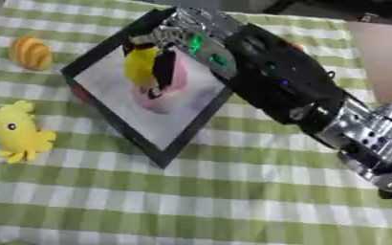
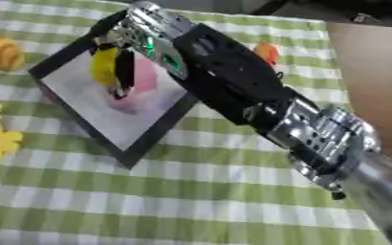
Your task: Pick up objects on the table and place them in the box.
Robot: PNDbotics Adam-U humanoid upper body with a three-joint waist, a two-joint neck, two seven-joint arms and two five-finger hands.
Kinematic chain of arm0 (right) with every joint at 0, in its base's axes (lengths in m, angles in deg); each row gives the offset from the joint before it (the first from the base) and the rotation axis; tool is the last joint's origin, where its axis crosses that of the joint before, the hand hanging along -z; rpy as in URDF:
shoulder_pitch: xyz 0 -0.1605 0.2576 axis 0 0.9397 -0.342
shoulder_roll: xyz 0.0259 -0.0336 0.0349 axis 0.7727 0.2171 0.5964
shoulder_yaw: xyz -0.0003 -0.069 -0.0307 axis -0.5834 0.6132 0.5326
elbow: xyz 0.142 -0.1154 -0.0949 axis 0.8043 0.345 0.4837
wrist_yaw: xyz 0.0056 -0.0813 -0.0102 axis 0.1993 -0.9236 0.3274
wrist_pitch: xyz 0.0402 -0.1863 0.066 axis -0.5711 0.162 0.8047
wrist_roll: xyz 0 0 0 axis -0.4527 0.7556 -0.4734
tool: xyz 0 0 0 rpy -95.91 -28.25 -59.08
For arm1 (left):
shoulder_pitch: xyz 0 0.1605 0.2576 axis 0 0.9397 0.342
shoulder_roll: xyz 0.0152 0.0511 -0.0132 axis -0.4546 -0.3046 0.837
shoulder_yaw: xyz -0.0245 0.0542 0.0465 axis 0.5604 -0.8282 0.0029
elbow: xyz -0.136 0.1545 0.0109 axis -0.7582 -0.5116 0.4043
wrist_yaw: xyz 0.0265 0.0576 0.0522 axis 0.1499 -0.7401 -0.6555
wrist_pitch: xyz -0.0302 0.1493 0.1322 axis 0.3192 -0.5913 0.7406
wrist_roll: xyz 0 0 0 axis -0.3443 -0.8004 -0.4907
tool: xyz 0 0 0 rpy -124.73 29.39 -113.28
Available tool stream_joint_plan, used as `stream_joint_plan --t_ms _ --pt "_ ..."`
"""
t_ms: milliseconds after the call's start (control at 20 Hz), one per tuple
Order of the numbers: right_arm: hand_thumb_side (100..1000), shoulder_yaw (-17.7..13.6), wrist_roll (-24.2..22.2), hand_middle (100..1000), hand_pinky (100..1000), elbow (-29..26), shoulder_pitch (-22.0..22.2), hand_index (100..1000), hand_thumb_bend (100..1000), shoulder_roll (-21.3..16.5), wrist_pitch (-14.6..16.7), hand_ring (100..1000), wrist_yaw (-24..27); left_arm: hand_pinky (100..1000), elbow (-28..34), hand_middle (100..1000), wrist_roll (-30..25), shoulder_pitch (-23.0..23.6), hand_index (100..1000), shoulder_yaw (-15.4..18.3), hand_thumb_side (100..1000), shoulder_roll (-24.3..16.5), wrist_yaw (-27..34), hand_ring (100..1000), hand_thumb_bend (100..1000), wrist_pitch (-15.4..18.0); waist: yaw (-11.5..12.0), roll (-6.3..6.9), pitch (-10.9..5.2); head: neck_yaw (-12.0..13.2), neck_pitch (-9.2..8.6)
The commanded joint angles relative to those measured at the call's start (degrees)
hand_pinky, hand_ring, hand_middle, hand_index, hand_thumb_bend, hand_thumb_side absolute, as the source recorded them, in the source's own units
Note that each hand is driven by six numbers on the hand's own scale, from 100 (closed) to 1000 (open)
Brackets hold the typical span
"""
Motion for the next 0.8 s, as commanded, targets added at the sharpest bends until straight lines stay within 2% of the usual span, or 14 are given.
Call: stream_joint_plan --t_ms 50,200,400,800 --pt "293 -1.79 -0.49 858 891 0.22 -1.43 929 625 -0.78 2.05 888 -0.82 806 1.06 737 0.18 -0.33 852 0.43 767 -1.19 0.03 841 324 0.03 -0.05 -0.09 0.12 0.37 -0.13" --pt "296 -2.98 -0.88 859 895 -0.99 -2.25 932 617 -2.18 2.15 889 0.54 806 1.03 737 0.32 -0.16 852 0.53 766 -1.26 0.03 841 325 0.02 -0.23 -0.04 -0.01 0.65 -0.13" --pt "294 -4.33 -2.07 856 897 -5.35 -3.85 930 607 -5.66 0.99 885 3.63 806 0.97 736 0.48 0.18 852 0.67 765 -1.37 0.01 841 325 0.02 -0.77 0.05 -0.27 1.18 -0.13" --pt "285 -6.78 -4.16 845 888 -12.91 -4.76 918 599 -13.33 -4.02 873 9.7 806 0.96 735 0.63 0.66 852 0.95 764 -1.63 -0.09 841 324 0.04 -1.78 0.35 -0.51 1.98 -0.13"
